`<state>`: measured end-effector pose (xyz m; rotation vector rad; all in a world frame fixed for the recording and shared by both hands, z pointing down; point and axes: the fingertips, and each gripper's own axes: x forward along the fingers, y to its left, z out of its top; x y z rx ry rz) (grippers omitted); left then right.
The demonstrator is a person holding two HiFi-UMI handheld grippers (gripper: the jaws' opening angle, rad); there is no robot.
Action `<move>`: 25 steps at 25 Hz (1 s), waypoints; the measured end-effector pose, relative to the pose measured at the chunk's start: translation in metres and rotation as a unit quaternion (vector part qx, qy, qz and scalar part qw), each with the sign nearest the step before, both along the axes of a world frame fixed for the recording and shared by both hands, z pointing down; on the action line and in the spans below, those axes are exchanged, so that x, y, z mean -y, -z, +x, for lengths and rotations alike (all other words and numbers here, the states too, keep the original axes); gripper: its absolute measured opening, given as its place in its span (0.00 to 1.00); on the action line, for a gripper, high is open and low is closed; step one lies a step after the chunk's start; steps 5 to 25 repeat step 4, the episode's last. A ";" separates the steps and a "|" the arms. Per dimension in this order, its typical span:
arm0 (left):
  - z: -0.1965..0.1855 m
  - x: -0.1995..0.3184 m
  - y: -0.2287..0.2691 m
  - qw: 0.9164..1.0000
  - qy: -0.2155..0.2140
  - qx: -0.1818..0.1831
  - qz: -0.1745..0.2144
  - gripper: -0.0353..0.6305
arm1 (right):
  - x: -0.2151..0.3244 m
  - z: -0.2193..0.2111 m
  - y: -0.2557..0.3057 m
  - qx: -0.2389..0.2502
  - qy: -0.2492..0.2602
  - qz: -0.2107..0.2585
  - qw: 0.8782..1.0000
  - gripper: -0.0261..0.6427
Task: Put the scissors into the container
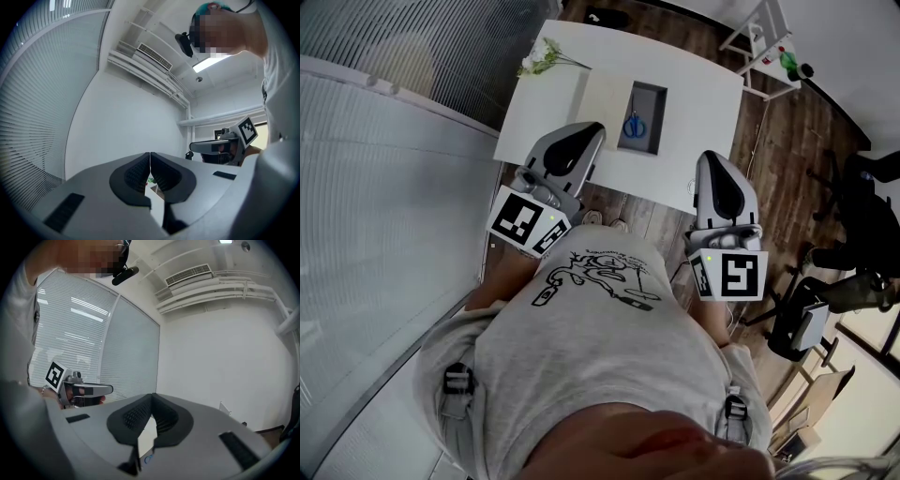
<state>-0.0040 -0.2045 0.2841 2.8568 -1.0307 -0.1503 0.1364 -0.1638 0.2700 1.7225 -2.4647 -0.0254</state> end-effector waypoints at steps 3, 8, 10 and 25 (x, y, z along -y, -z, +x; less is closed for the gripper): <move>-0.001 0.000 0.001 1.000 0.000 0.000 0.002 0.09 | 0.001 -0.003 0.000 0.001 0.002 0.000 1.000 0.05; -0.002 0.001 0.001 1.000 0.000 0.000 0.002 0.09 | 0.001 -0.004 -0.001 0.001 0.002 0.000 1.000 0.05; -0.002 0.001 0.001 1.000 0.000 0.000 0.002 0.09 | 0.001 -0.004 -0.001 0.001 0.002 0.000 1.000 0.05; -0.002 0.001 0.001 1.000 0.000 0.000 0.002 0.09 | 0.001 -0.004 -0.001 0.001 0.002 0.000 1.000 0.05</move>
